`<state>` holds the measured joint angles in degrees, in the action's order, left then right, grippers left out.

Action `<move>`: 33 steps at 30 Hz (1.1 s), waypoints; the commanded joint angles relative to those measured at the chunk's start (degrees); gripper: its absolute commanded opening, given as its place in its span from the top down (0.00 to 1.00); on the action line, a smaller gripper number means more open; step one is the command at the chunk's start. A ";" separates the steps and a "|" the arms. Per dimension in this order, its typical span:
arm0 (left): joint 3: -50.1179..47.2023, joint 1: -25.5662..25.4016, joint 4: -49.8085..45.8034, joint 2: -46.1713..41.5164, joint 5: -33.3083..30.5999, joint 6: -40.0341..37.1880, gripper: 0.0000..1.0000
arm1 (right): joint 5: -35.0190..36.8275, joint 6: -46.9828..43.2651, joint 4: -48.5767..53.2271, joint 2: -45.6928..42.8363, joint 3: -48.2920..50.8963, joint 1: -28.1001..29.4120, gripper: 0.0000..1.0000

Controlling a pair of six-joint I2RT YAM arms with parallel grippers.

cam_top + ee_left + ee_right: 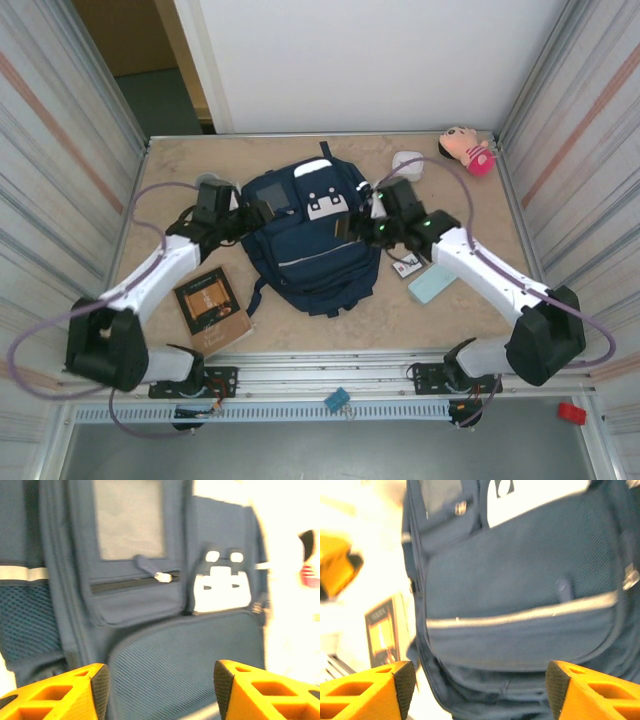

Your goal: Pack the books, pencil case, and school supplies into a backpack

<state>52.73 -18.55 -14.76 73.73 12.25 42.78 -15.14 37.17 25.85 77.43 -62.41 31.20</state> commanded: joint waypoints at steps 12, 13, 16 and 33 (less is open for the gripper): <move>-13.72 -6.71 7.86 2.33 2.56 6.44 0.46 | -8.03 -6.90 -4.58 18.96 2.28 -6.90 0.46; -13.77 -6.74 8.10 3.56 1.75 6.10 0.46 | -8.05 -5.85 -6.29 19.07 3.88 -5.75 0.46; -13.80 -6.77 9.68 7.56 0.64 5.43 0.47 | -6.77 -2.50 -10.08 18.55 8.24 -1.19 0.47; -21.65 -16.79 3.07 -5.79 -7.54 12.67 0.50 | 5.59 7.07 -9.78 6.29 15.08 11.86 0.47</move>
<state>30.96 -33.58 -8.49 71.40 2.37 53.82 -7.90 41.89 16.43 87.50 -48.23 41.32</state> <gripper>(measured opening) 0.494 0.529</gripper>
